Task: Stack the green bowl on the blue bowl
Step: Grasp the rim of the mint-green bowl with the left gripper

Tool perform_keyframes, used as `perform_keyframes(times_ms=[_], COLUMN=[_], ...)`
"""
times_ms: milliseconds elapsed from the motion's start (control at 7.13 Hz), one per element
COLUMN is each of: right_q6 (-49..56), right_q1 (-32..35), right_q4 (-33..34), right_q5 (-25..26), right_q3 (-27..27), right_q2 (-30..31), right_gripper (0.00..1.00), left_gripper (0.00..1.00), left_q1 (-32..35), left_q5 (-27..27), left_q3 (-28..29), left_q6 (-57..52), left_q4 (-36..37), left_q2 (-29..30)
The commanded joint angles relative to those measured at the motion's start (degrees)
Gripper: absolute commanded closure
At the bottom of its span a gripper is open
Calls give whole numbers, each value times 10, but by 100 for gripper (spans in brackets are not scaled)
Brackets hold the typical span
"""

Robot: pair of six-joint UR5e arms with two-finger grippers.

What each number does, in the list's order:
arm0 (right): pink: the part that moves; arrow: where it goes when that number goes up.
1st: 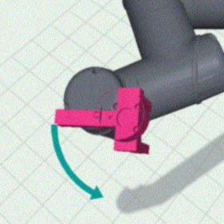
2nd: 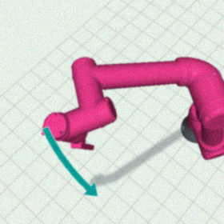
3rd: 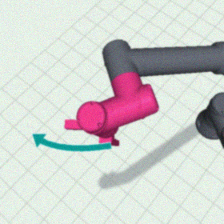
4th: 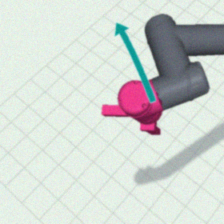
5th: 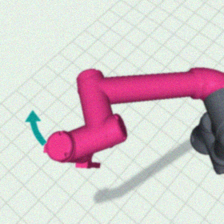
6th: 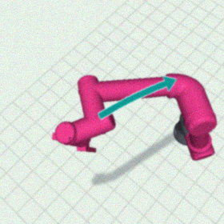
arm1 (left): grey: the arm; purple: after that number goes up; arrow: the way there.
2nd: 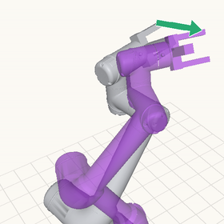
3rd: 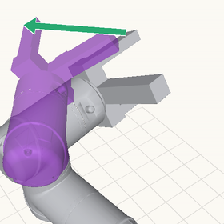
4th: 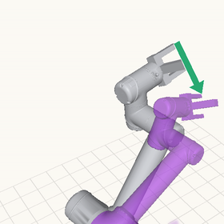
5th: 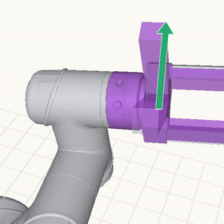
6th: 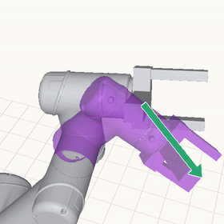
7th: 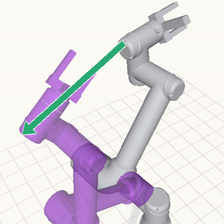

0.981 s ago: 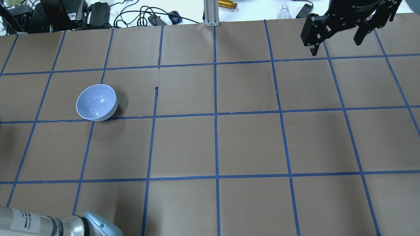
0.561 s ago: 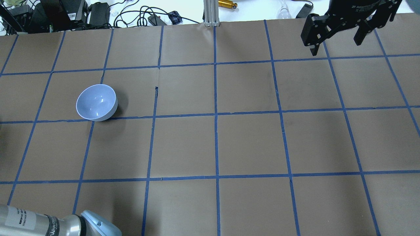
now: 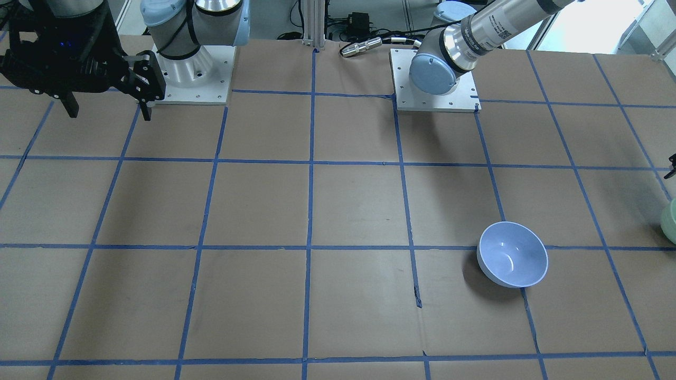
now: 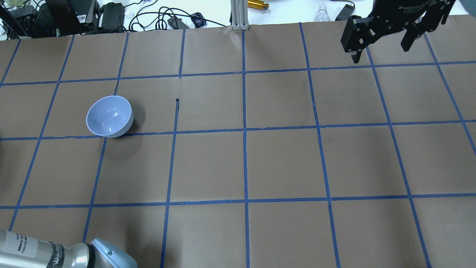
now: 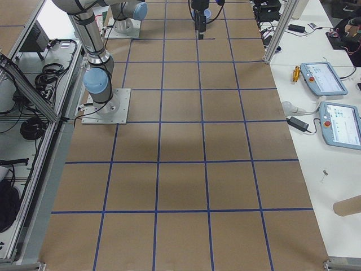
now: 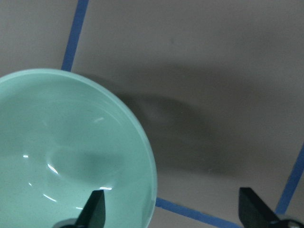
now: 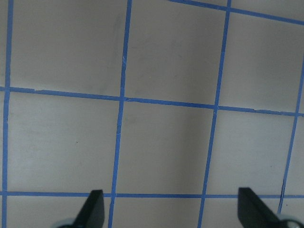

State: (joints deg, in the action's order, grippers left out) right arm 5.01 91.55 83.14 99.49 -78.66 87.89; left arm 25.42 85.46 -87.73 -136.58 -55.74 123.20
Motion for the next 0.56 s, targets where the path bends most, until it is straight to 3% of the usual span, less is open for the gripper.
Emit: perform_keyframes(times_ms=[0,421], right_q6=[0,0], right_q1=[0,-1], right_q4=[0,0], right_q5=[0,0], right_q3=[0,0], right_q2=[0,0], right_gripper=[0,0], left_gripper=[0,1], left_q1=[0,0], left_q5=[-1,0], left_q3=[15,15], left_q6=[-2,3], left_q4=[0,0], left_q2=[22,32])
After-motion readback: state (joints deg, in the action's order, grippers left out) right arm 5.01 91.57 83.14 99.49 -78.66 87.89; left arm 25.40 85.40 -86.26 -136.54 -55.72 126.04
